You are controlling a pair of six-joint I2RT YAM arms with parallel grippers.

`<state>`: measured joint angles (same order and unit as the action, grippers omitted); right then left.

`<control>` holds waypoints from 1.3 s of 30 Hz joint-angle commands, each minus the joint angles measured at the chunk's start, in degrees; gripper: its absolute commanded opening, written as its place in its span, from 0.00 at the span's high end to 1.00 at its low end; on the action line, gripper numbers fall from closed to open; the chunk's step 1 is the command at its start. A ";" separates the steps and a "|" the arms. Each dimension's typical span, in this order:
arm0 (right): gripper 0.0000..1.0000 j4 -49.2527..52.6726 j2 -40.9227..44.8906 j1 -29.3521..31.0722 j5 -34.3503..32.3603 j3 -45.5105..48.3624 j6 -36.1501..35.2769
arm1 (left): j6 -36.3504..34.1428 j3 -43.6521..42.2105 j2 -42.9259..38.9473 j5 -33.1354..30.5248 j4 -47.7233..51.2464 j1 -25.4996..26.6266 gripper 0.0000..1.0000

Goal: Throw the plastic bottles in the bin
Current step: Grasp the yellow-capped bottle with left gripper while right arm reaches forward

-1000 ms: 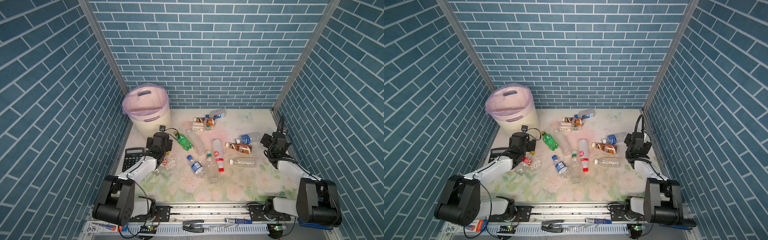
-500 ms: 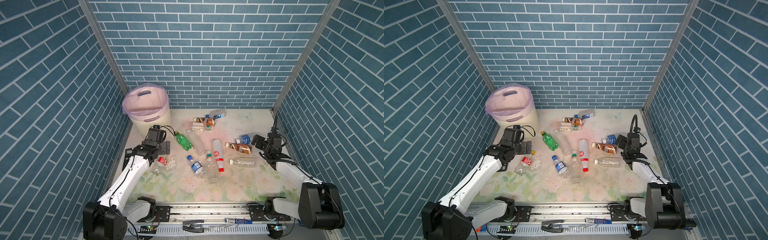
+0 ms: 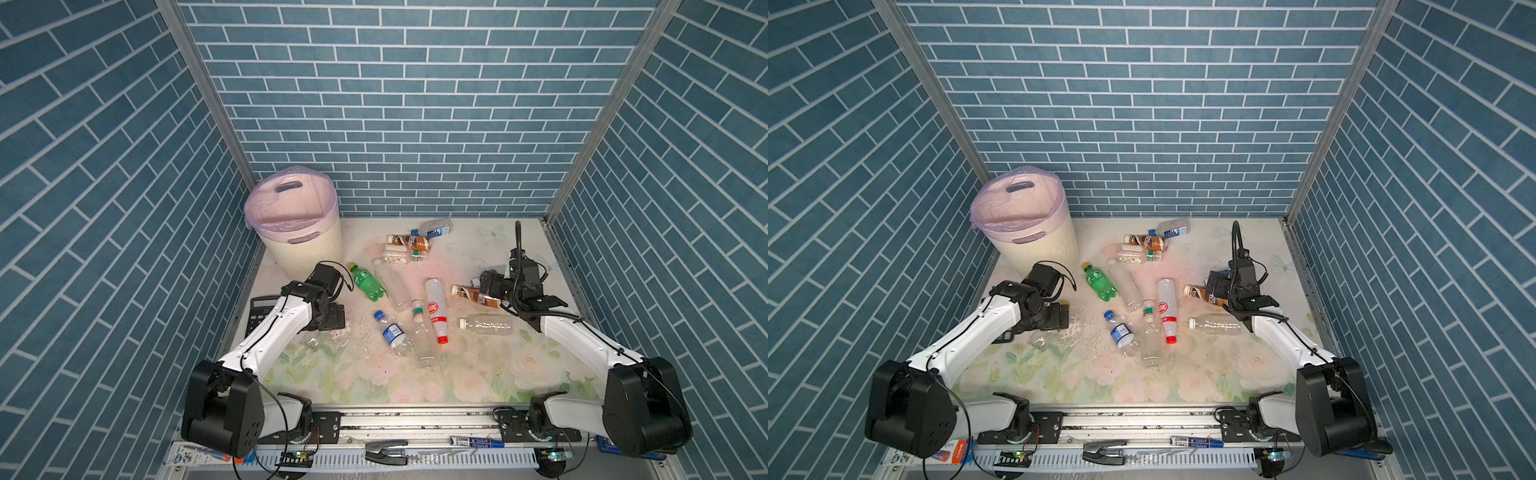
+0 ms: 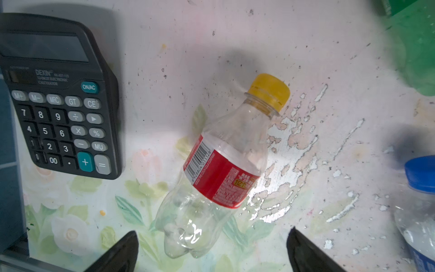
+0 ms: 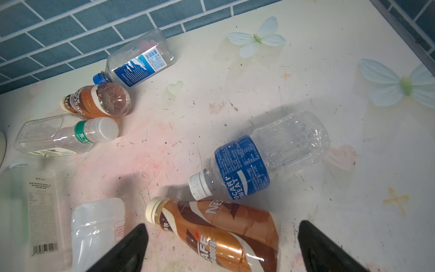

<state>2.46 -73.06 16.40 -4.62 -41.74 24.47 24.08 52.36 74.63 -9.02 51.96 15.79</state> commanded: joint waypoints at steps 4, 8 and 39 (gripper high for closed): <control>0.01 3.33 -1.65 0.73 4.14 -2.34 0.53 | 1.03 -1.64 1.44 1.81 -2.69 -2.87 0.01; 0.01 4.02 -2.11 1.00 5.71 -3.06 1.72 | 0.12 -1.47 4.72 5.57 -4.41 -4.73 0.01; 0.01 12.13 -11.24 10.31 9.36 -20.30 -2.31 | -0.60 -0.64 17.66 12.93 -7.40 -4.52 0.37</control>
<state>12.14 -82.61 26.48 4.36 -58.89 24.38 23.73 51.53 90.67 1.96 44.25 11.22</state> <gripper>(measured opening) 0.992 0.639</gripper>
